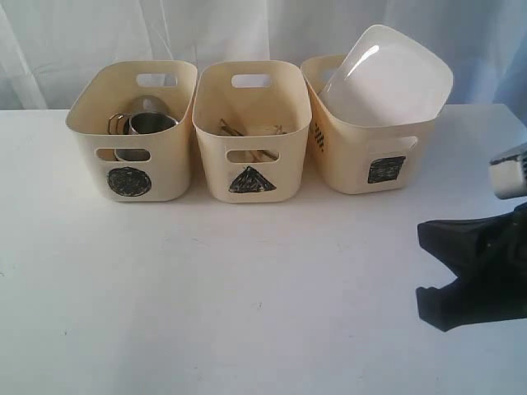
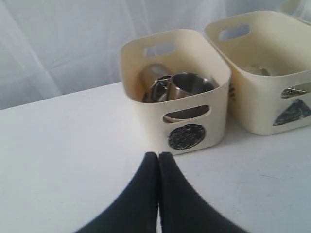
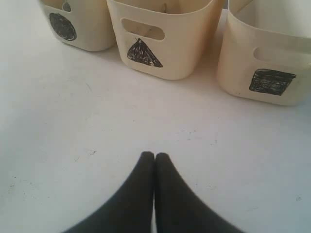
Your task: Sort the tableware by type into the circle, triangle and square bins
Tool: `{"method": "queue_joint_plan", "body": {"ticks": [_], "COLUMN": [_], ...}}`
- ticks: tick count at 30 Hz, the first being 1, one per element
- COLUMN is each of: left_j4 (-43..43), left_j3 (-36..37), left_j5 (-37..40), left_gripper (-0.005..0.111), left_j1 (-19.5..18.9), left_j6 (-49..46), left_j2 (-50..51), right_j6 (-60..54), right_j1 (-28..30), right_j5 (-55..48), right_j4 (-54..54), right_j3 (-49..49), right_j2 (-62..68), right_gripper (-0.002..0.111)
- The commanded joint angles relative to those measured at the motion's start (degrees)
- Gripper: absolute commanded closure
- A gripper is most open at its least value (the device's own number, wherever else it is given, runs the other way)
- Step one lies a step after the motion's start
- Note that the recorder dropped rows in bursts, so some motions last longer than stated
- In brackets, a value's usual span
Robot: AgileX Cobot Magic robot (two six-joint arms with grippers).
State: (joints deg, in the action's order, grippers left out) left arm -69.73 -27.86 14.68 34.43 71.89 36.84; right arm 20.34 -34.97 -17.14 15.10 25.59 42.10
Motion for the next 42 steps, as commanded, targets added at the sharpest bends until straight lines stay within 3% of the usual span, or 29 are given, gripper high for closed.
{"method": "queue_joint_plan", "body": {"ticks": [1,19,27,42], "left_j4": [0.11,0.11,0.11,0.11], "left_j3": [0.83,0.83,0.83,0.83], "left_j5": [3.83,3.35,2.92,2.92], "left_gripper": [0.107,0.107,0.107,0.107], "left_j1": [-0.05,-0.05,-0.05,-0.05], "left_j6": [0.13,0.13,0.13,0.13], "left_j2": [-3.14,-3.19,-3.19,-3.19], "right_j6": [-0.68,-0.68,-2.45,-10.29], "right_j1": [0.15,0.15,0.51,16.23], "right_j5": [-0.35,-0.04,7.47,8.62], "right_j4": [-0.22,-0.22,1.43,-3.14], "right_j3": [-0.30,-1.22,-9.06,-17.54], "right_j2": [-0.25,-0.64,-3.91,-28.62], "right_gripper": [0.108,0.108,0.108,0.108]}}
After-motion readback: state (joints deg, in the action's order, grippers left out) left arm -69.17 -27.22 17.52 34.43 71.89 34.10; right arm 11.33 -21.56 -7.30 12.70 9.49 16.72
